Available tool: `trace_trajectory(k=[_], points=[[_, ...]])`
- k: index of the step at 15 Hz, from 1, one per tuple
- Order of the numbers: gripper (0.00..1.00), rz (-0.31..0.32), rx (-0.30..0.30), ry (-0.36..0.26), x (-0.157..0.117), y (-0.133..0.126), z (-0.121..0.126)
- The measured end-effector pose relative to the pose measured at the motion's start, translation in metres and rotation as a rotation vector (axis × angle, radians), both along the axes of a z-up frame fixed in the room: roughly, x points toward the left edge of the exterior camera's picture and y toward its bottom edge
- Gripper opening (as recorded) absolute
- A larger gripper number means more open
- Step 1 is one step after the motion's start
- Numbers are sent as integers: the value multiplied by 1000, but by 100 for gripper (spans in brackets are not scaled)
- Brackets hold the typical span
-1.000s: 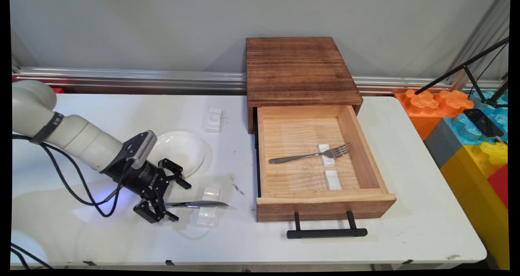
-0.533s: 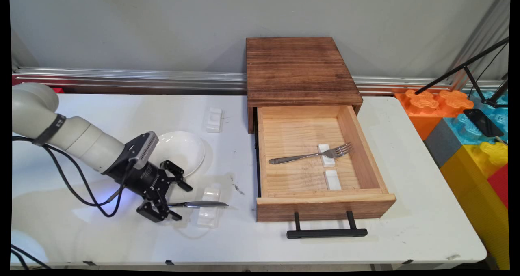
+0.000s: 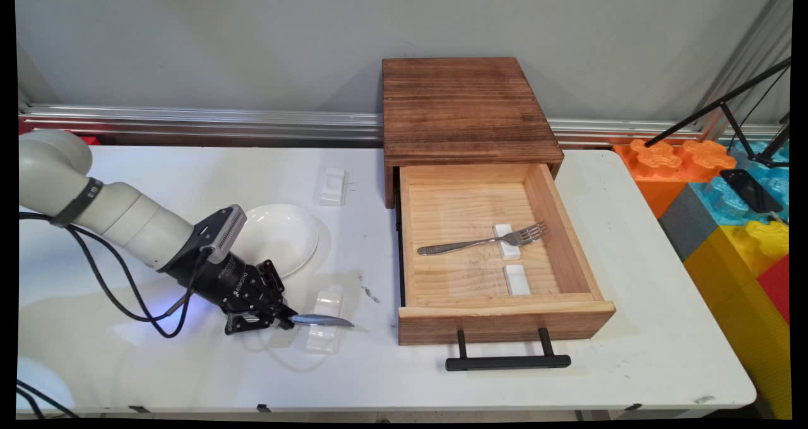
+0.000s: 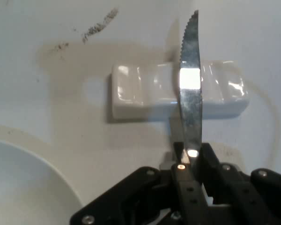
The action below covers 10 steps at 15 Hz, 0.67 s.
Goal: Place the picked object into the drawer
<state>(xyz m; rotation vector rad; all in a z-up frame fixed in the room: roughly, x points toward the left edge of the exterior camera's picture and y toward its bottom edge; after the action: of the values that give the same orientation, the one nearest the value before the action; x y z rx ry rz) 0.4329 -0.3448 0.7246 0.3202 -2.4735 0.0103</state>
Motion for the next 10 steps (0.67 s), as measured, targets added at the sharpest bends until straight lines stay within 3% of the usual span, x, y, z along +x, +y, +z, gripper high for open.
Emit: trace_trajectory(k=[10], points=[[0, 24, 38, 11, -1, -5, 17]])
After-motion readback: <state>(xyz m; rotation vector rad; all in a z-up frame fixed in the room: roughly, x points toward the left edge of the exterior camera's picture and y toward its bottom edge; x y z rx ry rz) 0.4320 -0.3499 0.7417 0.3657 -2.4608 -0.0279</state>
